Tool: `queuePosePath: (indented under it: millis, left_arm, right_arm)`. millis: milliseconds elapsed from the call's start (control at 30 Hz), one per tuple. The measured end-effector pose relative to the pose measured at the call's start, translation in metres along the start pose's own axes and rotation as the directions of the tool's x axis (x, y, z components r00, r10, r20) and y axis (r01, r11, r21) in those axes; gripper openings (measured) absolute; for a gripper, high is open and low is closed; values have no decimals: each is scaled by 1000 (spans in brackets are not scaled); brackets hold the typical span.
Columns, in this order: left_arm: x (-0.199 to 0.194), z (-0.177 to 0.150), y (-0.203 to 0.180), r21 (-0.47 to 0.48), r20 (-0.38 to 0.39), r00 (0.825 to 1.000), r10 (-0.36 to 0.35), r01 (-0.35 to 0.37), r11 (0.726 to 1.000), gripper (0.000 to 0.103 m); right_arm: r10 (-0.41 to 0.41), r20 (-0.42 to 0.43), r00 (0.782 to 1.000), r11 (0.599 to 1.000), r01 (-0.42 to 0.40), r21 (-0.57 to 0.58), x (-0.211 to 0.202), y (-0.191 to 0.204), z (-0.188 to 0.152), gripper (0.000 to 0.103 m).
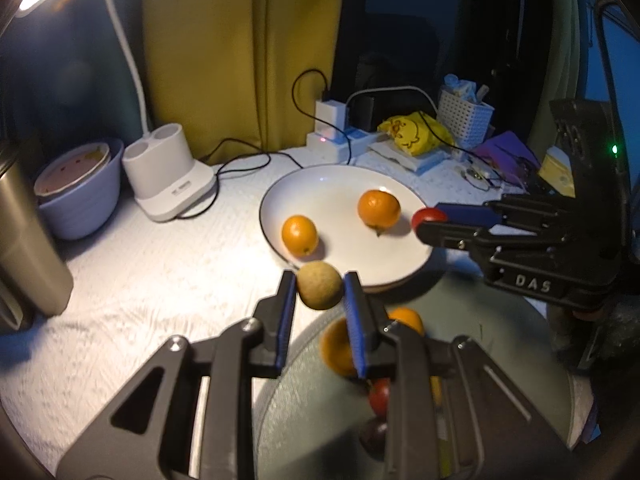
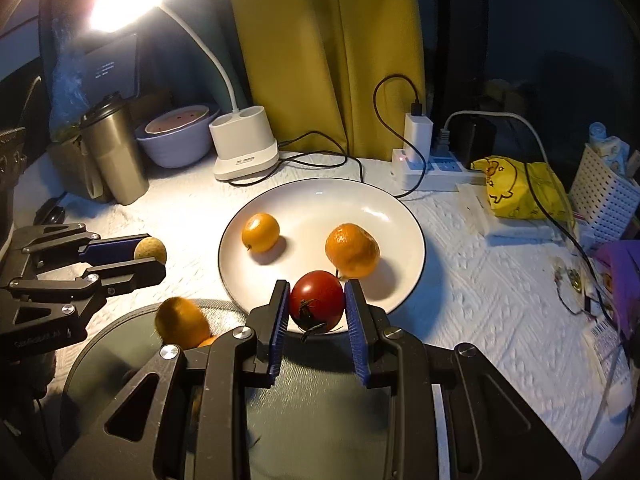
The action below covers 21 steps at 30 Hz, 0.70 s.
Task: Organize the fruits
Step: 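Carry both fruits to the plate and open the left tool to release the brown fruit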
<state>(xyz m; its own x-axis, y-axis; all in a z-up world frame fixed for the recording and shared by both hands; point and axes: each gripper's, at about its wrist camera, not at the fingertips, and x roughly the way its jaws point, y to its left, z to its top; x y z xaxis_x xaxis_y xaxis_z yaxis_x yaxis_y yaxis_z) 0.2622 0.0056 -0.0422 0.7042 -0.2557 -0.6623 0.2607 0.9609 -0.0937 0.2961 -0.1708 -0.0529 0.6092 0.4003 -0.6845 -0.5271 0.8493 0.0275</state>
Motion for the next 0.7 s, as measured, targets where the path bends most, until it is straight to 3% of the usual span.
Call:
queuePosePath:
  millis: [700]
  left_arm:
    - [62, 21, 11, -9, -92, 995, -39, 38, 999, 25]
  right_arm:
    - [2, -62, 998, 1000, -2, 0, 53, -19, 12, 30]
